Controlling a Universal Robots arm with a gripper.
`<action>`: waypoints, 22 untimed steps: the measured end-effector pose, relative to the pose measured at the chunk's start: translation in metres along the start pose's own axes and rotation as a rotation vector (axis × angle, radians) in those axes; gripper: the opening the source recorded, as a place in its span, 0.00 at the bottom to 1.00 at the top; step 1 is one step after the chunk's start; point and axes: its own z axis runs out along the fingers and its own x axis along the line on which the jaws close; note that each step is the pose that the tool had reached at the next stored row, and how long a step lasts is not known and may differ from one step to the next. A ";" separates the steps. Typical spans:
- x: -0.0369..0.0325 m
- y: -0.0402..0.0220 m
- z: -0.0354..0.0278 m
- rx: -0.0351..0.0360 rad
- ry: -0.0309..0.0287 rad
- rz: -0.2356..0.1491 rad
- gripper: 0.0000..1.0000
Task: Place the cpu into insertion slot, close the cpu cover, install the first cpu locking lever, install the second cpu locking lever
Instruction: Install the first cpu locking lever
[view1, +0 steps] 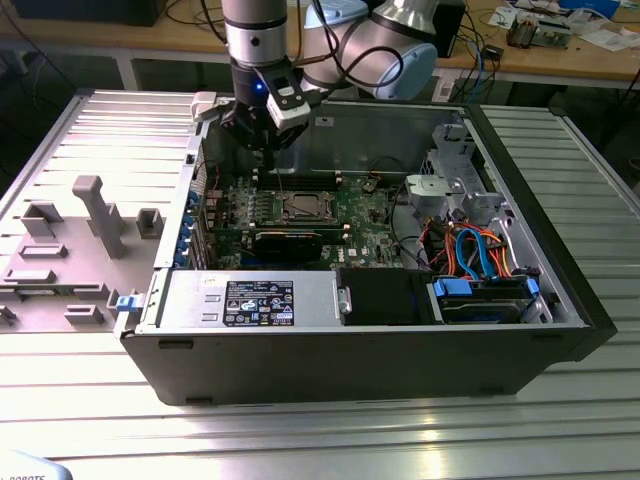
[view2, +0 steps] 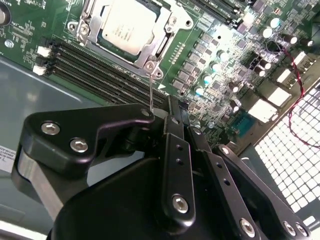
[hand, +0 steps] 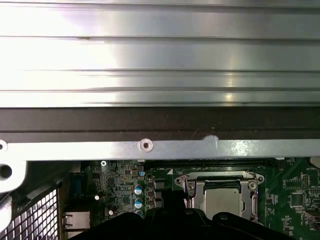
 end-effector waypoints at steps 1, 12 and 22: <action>0.0000 0.0012 0.0000 0.0027 0.0001 0.000 0.11; -0.0044 0.0032 0.0053 0.0070 -0.0012 0.000 0.11; -0.0068 0.0033 0.0070 0.0089 -0.0026 -0.001 0.11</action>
